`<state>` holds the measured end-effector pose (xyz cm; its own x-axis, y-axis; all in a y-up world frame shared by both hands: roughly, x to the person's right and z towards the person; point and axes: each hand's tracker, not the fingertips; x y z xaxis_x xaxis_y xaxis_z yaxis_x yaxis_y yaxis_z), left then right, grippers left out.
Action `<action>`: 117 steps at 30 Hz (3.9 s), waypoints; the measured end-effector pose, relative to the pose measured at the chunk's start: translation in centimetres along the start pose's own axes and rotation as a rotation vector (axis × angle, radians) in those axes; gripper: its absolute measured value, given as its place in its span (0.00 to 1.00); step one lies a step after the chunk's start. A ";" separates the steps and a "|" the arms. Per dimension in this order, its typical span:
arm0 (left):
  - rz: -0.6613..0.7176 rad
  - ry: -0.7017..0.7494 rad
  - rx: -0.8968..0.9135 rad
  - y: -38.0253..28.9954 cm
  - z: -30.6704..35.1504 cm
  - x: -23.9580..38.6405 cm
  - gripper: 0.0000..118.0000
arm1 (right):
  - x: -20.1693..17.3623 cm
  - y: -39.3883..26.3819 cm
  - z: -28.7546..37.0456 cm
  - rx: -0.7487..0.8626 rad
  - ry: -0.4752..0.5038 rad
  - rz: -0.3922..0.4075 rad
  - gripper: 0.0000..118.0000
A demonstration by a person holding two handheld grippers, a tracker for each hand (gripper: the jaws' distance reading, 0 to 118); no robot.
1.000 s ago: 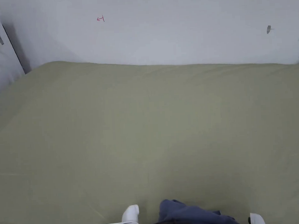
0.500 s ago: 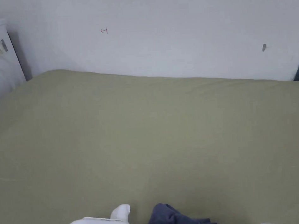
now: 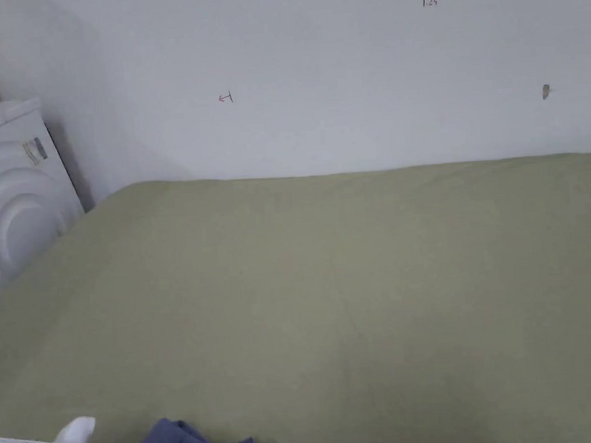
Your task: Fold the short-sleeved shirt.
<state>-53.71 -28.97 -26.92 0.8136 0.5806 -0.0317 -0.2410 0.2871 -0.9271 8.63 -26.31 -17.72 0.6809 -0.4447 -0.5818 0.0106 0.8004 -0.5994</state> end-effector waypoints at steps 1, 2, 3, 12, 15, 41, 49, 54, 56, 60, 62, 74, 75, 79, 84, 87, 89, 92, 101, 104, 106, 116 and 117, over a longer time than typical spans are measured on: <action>0.014 0.035 0.012 0.5 0.9 -1.0 0.25 | -0.4 0.0 -0.1 -0.003 0.000 0.003 0.01; 0.009 0.031 0.000 0.9 1.8 -2.1 0.25 | -0.8 -0.2 -0.2 0.000 -0.008 0.015 0.01; 0.012 0.068 0.026 1.2 2.3 -2.8 0.25 | -0.8 -0.2 -0.3 -0.008 -0.004 0.010 0.01; 0.062 0.133 0.054 1.0 2.9 -5.2 0.38 | -1.8 -0.1 0.5 -0.032 -0.034 -0.010 0.01; 0.065 0.299 0.083 0.9 3.3 -3.5 0.69 | -1.9 0.3 1.4 -0.025 -0.046 -0.012 0.01; -0.453 0.427 0.833 -15.2 -3.4 38.2 0.02 | -2.5 7.2 10.0 0.188 -0.811 0.230 0.01; -0.479 0.410 0.916 -17.7 -4.8 43.8 0.02 | -4.0 8.3 10.6 0.296 -0.877 0.178 0.01; -0.489 0.428 0.942 -17.4 -4.2 45.2 0.02 | -5.6 8.4 9.7 0.312 -0.906 0.211 0.01; -0.496 0.421 0.948 -17.2 -4.2 45.7 0.02 | -6.0 8.4 9.5 0.322 -0.912 0.216 0.01; -0.489 0.406 0.954 -17.1 -3.6 45.9 0.02 | -6.7 8.6 9.4 0.356 -0.928 0.229 0.01; -0.489 0.405 0.954 -17.1 -3.4 45.8 0.02 | -6.9 8.8 9.6 0.364 -0.931 0.226 0.01; -0.472 0.406 0.963 -16.7 -2.5 45.9 0.02 | -7.5 9.4 10.4 0.394 -0.948 0.232 0.01; -0.469 0.400 0.964 -16.8 -2.4 45.9 0.02 | -7.6 9.4 10.5 0.399 -0.949 0.228 0.01; -0.480 0.407 0.970 -17.0 -2.3 45.9 0.02 | -7.5 9.3 10.5 0.396 -0.943 0.223 0.01; -0.465 0.408 0.960 -16.9 -2.3 45.5 0.02 | -7.3 9.2 10.5 0.400 -0.937 0.216 0.01; -0.464 0.418 0.961 -17.0 -2.3 45.4 0.02 | -7.3 9.1 10.6 0.399 -0.935 0.214 0.01; -0.462 0.421 0.962 -17.1 -2.2 45.2 0.02 | -7.4 9.1 10.7 0.404 -0.937 0.215 0.01; -0.458 0.417 0.965 -17.1 -2.3 44.9 0.02 | -7.5 9.1 10.9 0.402 -0.933 0.218 0.01; -0.460 0.424 0.934 -17.5 -2.7 44.5 0.02 | -7.7 8.7 10.8 0.403 -0.930 0.223 0.01; -0.459 0.426 0.942 -17.6 -2.5 44.4 0.02 | -7.3 8.4 10.9 0.391 -0.927 0.210 0.01; -0.456 0.424 0.942 -17.6 -2.4 44.4 0.02 | -7.2 8.1 10.8 0.386 -0.932 0.210 0.01; -0.461 0.424 0.931 -17.5 -2.6 44.2 0.02 | -6.9 8.2 10.8 0.380 -0.932 0.207 0.01; -0.464 0.424 0.929 -17.4 -2.6 44.2 0.02 | -7.0 8.3 10.9 0.379 -0.928 0.205 0.01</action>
<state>-12.21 -10.30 -13.10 0.9989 0.0143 -0.0445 -0.0250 0.9681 -0.2495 11.94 -12.20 -12.63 0.9925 0.0725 0.0985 -0.0483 0.9722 -0.2291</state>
